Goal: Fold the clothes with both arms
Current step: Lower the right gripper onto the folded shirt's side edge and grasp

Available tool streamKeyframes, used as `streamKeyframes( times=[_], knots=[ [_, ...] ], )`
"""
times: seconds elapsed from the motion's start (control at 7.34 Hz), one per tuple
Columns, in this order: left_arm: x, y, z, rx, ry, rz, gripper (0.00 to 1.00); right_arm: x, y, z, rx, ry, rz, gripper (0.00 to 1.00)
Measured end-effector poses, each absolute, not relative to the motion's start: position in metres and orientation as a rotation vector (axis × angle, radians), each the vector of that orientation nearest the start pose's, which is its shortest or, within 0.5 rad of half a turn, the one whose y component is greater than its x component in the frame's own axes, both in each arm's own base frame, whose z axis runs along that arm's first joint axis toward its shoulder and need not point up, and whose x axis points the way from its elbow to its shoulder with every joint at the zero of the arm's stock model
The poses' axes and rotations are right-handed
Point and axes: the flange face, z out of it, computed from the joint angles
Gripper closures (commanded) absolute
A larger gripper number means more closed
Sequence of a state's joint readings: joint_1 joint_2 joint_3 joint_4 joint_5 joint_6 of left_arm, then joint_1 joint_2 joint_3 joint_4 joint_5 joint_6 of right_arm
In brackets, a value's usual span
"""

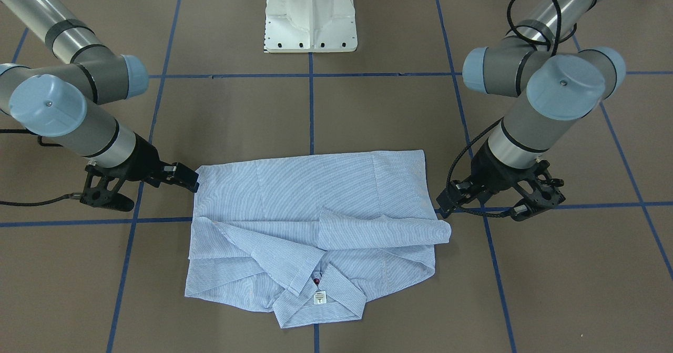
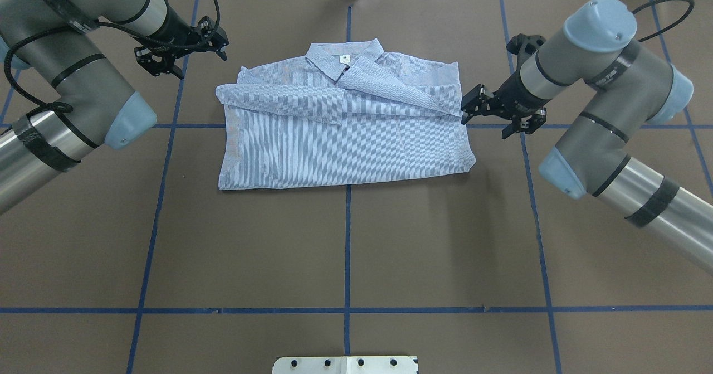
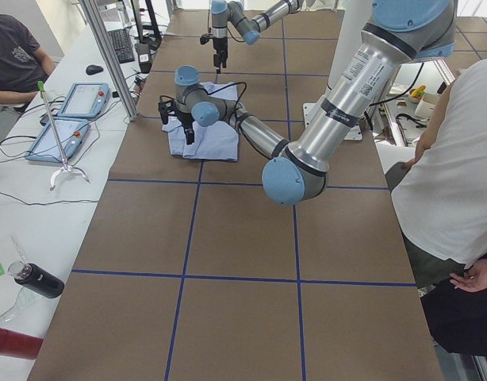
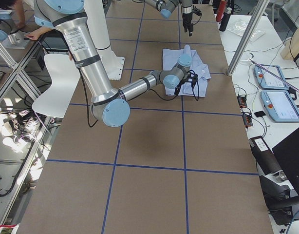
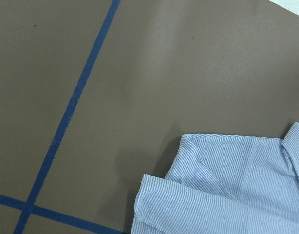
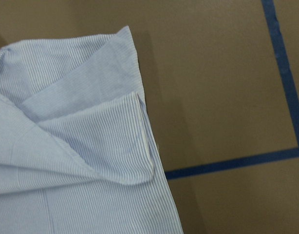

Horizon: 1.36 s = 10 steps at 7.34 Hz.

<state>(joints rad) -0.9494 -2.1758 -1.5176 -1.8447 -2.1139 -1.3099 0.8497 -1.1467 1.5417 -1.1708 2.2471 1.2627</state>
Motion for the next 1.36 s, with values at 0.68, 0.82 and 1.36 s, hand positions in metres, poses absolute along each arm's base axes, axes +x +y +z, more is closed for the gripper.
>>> streamKeyframes(
  times=[0.68,0.82,1.36],
  knots=[
    [0.339,-0.615,0.278,0.041,0.967,-0.416,0.01,-0.442,-0.498,0.400,-0.132,-0.932,0.160,0.26],
    [0.338,-0.615,0.278,0.042,0.967,-0.417,0.01,-0.439,-0.501,0.398,-0.125,-0.935,0.163,0.26],
    [0.338,-0.615,0.279,0.042,0.966,-0.417,0.01,-0.436,-0.517,0.393,-0.096,-0.930,0.179,0.34]
  ],
)
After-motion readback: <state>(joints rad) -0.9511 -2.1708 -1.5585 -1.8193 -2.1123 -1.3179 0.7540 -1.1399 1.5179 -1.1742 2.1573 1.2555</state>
